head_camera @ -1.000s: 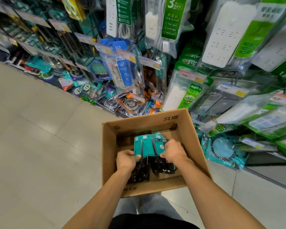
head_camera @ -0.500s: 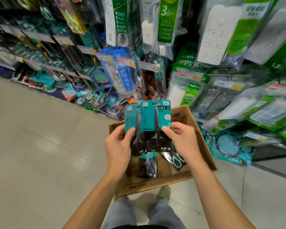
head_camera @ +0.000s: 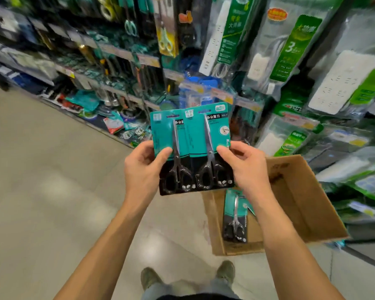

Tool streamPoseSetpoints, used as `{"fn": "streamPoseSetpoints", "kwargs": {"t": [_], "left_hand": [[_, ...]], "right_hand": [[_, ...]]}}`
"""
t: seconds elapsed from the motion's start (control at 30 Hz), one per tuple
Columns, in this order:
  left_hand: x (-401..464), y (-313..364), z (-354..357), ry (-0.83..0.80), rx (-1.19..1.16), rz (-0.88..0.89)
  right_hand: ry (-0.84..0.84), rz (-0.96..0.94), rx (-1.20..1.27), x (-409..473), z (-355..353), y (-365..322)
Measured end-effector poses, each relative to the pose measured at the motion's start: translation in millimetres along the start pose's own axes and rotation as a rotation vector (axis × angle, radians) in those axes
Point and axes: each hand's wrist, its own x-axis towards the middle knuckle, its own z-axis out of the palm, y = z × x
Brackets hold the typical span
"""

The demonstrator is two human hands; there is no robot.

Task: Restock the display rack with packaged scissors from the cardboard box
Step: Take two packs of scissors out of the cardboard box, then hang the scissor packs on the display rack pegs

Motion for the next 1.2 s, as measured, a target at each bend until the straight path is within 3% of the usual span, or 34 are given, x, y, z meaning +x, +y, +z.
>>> {"fn": "streamPoseSetpoints", "kwargs": {"t": [0.3,0.5,0.9,1.2], "left_hand": [[51,-4,-168,0.060,-0.036,0.023],[84,-7,-240,0.116,-0.091,0.018],[174,-28,-290,0.139,-0.082,0.001],[319,-43,-291,0.075,-0.086,-0.019]], "right_hand": [[-0.066,-0.145,0.069,-5,170,-27],[-0.111,-0.151,0.112,1,242,-34],[-0.111,-0.144,0.110,70,331,-33],[-0.027,-0.159,0.228,191,400,-29]]}}
